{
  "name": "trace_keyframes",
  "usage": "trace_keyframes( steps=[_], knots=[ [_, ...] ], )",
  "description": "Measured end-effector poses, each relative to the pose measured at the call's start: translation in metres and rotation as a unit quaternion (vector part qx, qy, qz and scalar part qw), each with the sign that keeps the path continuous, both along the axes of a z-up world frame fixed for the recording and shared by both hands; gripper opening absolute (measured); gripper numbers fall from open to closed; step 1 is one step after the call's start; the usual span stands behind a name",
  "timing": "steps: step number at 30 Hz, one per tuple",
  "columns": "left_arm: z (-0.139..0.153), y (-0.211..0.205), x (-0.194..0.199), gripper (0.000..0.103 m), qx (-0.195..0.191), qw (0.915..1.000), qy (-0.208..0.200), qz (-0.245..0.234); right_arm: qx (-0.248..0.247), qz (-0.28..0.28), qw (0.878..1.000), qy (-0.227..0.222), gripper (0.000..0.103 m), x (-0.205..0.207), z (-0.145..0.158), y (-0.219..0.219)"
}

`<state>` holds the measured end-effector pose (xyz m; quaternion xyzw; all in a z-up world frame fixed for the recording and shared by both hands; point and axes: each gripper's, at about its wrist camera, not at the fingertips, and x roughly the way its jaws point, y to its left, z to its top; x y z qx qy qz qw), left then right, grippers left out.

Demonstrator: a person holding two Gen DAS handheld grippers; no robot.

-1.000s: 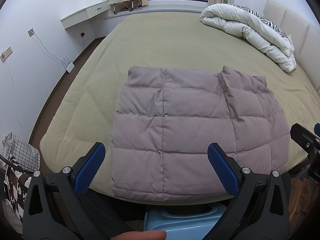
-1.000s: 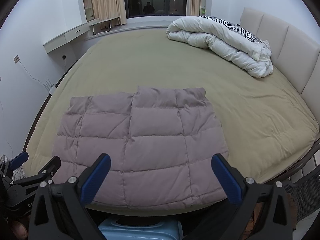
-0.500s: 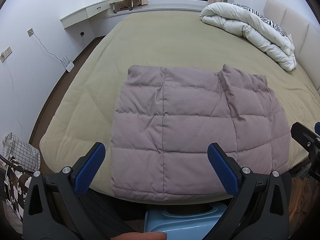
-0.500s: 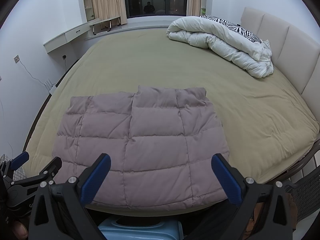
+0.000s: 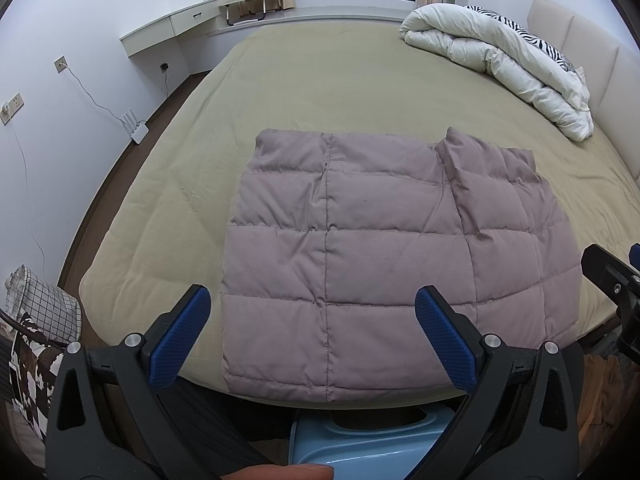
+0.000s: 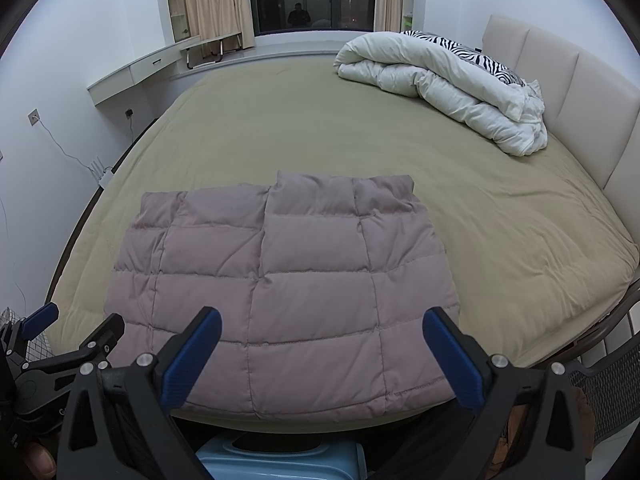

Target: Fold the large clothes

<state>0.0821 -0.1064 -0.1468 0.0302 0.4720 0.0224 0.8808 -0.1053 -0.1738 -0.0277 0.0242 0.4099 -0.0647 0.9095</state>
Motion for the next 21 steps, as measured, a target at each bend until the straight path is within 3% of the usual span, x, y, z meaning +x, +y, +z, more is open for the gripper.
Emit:
trace_keyframes(
  steps=[21],
  knots=[
    [-0.0019, 0.0015, 0.0008, 0.103, 0.0, 1.0, 0.001, -0.001, 0.0, -0.001, 1.0, 0.0, 0.103, -0.0001, -0.0003, 0.0009]
  ],
)
